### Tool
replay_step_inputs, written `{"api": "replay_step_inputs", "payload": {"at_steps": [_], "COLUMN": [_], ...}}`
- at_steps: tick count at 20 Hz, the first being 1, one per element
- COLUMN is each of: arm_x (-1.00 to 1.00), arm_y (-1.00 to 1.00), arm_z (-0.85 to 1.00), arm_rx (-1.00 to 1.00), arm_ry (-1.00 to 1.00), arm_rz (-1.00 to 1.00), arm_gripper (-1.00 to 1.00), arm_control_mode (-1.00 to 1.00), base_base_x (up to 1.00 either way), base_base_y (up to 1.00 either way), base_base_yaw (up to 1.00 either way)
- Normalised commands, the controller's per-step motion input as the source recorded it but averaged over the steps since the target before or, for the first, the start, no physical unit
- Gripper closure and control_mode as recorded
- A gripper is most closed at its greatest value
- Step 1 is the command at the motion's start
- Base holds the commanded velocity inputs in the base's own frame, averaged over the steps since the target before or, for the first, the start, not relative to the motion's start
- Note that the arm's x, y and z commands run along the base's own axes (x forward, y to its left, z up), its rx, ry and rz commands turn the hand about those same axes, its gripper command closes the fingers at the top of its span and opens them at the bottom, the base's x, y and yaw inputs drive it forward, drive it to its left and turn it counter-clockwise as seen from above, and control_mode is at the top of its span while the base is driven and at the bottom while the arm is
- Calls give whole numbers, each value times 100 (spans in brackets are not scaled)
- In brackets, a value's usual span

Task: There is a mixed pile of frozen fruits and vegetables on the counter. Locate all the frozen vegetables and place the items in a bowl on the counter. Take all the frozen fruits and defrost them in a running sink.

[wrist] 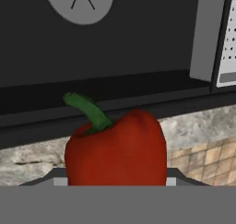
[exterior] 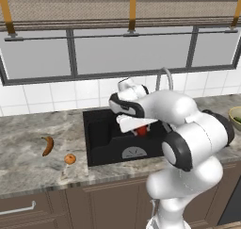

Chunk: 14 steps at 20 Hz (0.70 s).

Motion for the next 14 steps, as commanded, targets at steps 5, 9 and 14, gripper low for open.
{"api": "replay_step_inputs", "payload": {"at_steps": [5,9,14], "arm_x": [-48,-48,-35], "arm_y": [-89,-93,-83], "arm_z": [0,0,2], "arm_rx": [0,0,0], "arm_ry": [4,5,11], "arm_rz": [-5,-3,-5], "arm_gripper": [100,100,100], "arm_control_mode": [-100,-100,-100], "base_base_x": [0,0,0], "base_base_y": [0,0,0], "base_base_yaw": [0,0,0]}}
